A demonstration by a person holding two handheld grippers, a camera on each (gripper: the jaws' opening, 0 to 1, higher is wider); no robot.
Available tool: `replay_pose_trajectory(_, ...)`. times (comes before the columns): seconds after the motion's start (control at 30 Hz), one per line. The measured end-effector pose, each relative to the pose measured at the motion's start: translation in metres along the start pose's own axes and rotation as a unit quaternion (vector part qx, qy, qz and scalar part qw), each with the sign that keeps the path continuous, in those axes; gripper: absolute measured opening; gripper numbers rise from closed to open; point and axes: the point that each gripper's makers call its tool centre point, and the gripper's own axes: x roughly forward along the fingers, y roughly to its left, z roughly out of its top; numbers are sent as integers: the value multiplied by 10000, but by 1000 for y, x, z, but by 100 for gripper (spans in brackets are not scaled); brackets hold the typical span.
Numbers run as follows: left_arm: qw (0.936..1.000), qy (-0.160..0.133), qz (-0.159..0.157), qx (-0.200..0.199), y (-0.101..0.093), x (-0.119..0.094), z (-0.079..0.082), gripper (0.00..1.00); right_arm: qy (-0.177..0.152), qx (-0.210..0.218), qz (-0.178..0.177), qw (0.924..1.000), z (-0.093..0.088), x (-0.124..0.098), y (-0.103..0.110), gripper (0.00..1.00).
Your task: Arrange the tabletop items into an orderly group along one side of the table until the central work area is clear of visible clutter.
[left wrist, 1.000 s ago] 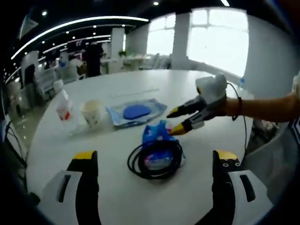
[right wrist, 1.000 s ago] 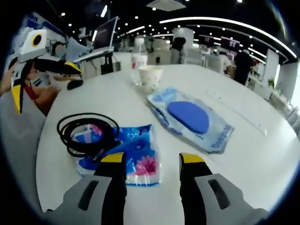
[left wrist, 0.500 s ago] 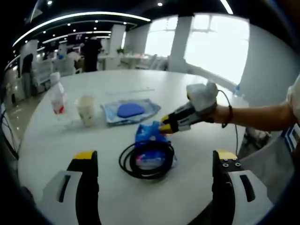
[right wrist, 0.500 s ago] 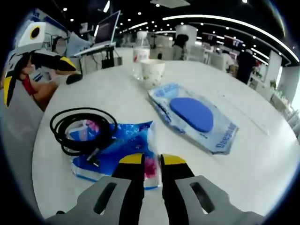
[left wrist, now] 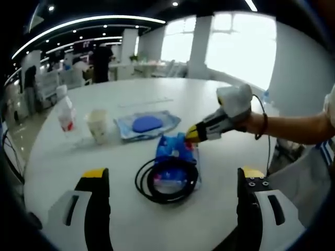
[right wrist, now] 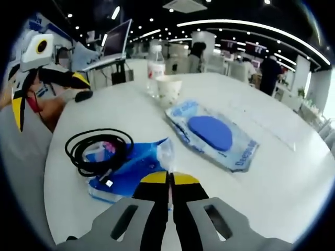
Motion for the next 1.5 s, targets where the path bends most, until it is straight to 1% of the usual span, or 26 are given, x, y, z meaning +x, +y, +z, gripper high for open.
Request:
replay_pose_trajectory(0.1,10000,-13,-17,6,-1,0,1,99,-68,245,2,9997,4,-6,0,1)
replay_pose_trajectory(0.33,10000,5,-53,46,-2,0,1,99,-208,472,2,9987,13,-24,1,1)
replay_pose_trajectory(0.43,10000,-3,-74,50,-3,0,2,99,-357,586,-27,9976,23,-33,0,1)
replay_pose_trajectory(0.6,9999,-16,-94,69,-4,1,3,99,-466,540,-130,9974,32,-45,-2,1)
replay_pose_trajectory(0.73,9999,-8,-117,98,-5,1,3,99,-479,508,-216,9973,34,-52,-7,1)
replay_pose_trajectory(0.93,9999,-31,-127,96,-5,-1,4,99,-410,519,-381,9971,31,-61,-12,1)
replay_pose_trajectory(1.0,9999,-30,-122,99,-4,-1,3,99,-296,456,-525,9971,28,-65,-16,1)
replay_pose_trajectory(1.03,9999,-25,-120,96,-4,-1,3,99,-190,367,-678,9968,26,-68,-21,1)
replay_pose_trajectory(1.1,9999,-19,-129,103,-5,-1,3,99,-142,344,-813,9960,27,-74,-23,1)
replay_pose_trajectory(1.27,9998,10,-163,134,-7,0,2,99,-210,183,-971,9949,40,-84,-20,1)
replay_pose_trajectory(1.37,9997,22,-184,160,-9,0,1,99,-349,268,-980,9942,50,-88,-22,1)
replay_pose_trajectory(1.4,9997,24,-192,169,-9,0,1,99,-337,253,-1022,9939,51,-89,-23,1)
replay_pose_trajectory(1.43,9997,28,-198,167,-9,0,1,99,-285,218,-1172,9925,52,-91,-26,1)
replay_pose_trajectory(1.47,9997,25,-197,162,-10,0,1,99,-269,179,-1225,9919,52,-92,-27,1)
replay_pose_trajectory(1.5,9997,21,-201,163,-10,0,1,99,-263,235,-1264,9914,53,-94,-29,1)
